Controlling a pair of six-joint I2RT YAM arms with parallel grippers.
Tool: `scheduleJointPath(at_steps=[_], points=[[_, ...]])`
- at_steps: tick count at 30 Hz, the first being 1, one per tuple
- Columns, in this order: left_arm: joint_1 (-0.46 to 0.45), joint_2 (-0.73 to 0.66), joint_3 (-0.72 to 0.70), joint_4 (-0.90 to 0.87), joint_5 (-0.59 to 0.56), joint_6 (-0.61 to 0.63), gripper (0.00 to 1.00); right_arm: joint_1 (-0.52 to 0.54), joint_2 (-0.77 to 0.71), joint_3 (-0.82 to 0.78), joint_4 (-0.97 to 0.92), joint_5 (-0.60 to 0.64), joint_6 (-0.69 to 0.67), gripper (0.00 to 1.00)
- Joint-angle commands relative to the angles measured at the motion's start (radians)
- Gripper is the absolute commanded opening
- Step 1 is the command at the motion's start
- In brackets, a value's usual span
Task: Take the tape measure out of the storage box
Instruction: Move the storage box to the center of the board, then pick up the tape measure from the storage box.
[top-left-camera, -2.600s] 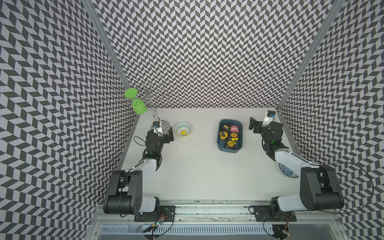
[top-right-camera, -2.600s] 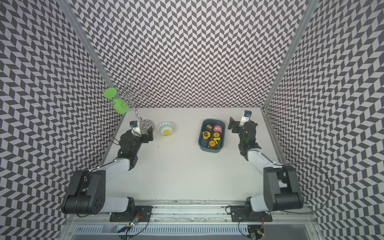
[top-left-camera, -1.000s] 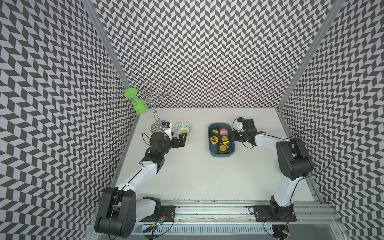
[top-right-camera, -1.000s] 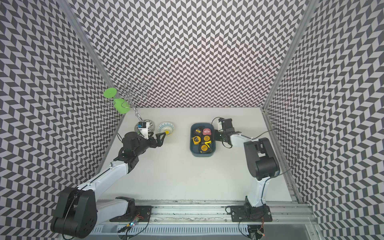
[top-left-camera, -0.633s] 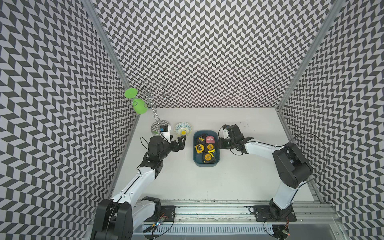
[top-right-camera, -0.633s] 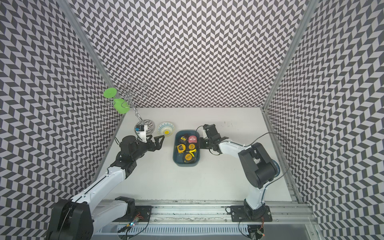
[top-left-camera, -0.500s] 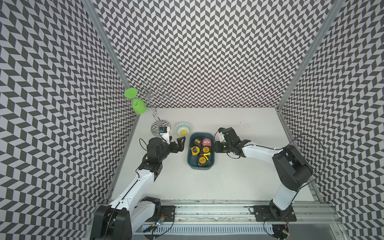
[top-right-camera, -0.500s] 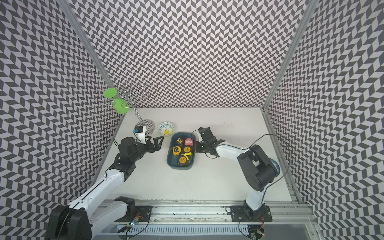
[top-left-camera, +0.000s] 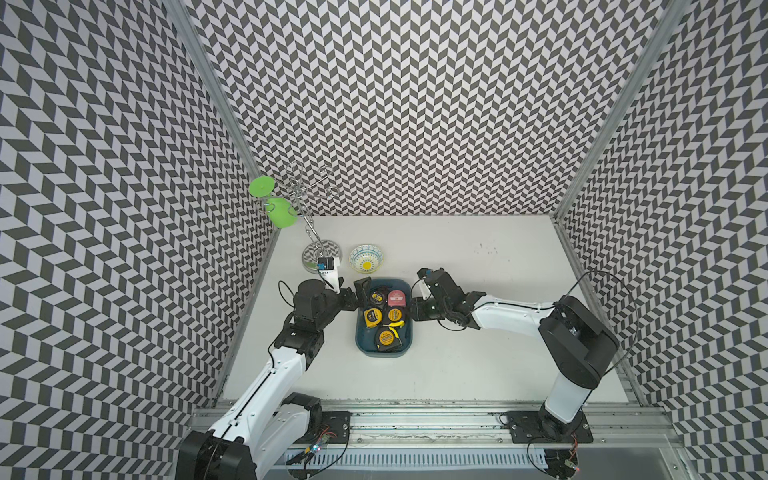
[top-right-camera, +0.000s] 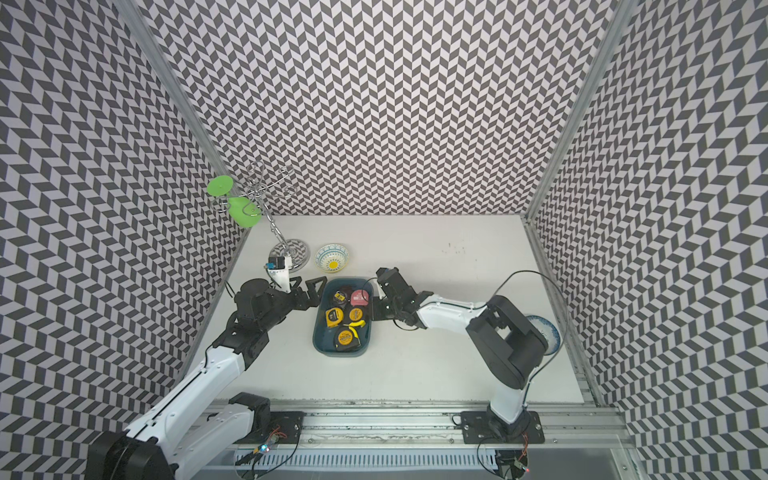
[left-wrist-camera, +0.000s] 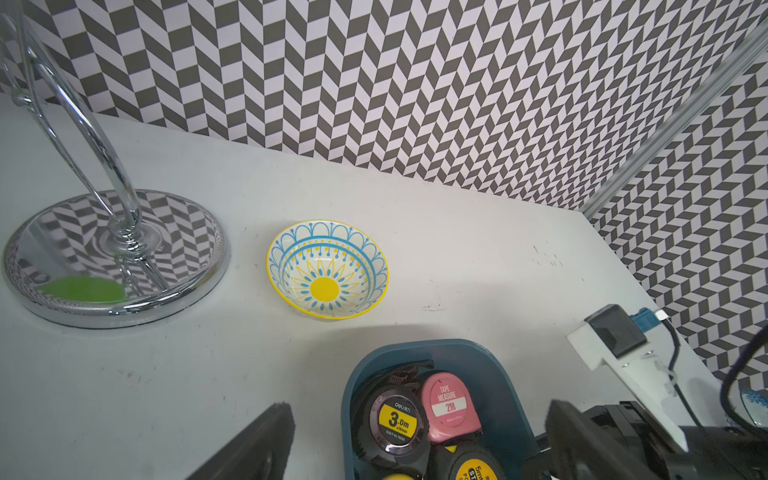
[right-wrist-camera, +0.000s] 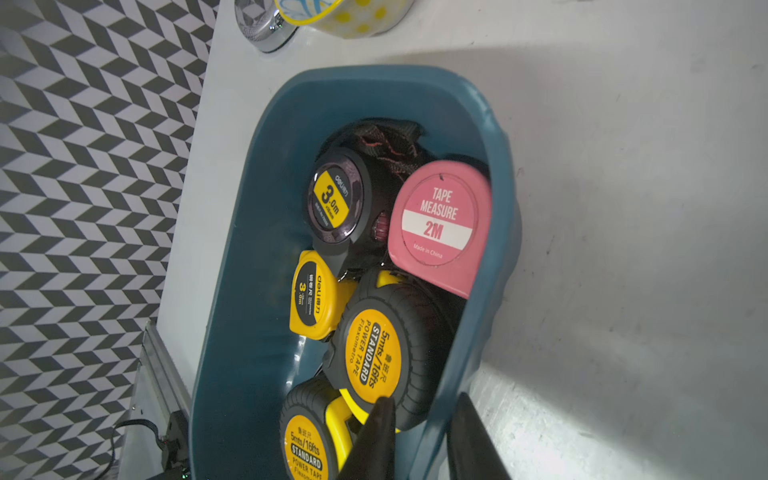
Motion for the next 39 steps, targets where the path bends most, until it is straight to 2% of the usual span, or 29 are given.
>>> scheduleJointPath(at_steps=[1,5,11,14,19,31,39], points=[[-0.024,0.020,0.032,-0.049,-0.034,-0.001,1.00,0.009,-0.010,0.029,0.013,0.002,-0.015,0.37],[-0.077,0.088,0.111,-0.130,-0.071,0.027,1.00,0.005,-0.039,0.042,-0.023,0.007,-0.035,0.52],[-0.155,0.208,0.236,-0.266,-0.151,0.027,0.97,-0.007,-0.108,0.017,-0.059,0.024,-0.038,0.67],[-0.174,0.283,0.306,-0.355,-0.155,0.014,0.94,-0.024,-0.148,-0.007,-0.079,0.018,-0.040,0.72],[-0.216,0.388,0.411,-0.487,-0.166,0.026,0.94,-0.064,-0.245,-0.081,-0.101,0.004,-0.038,0.80],[-0.366,0.573,0.580,-0.731,-0.140,0.011,0.97,-0.192,-0.428,-0.203,-0.202,-0.043,-0.070,0.91],[-0.401,0.647,0.613,-0.801,-0.163,-0.003,0.98,-0.258,-0.513,-0.273,-0.236,-0.065,-0.085,0.93]])
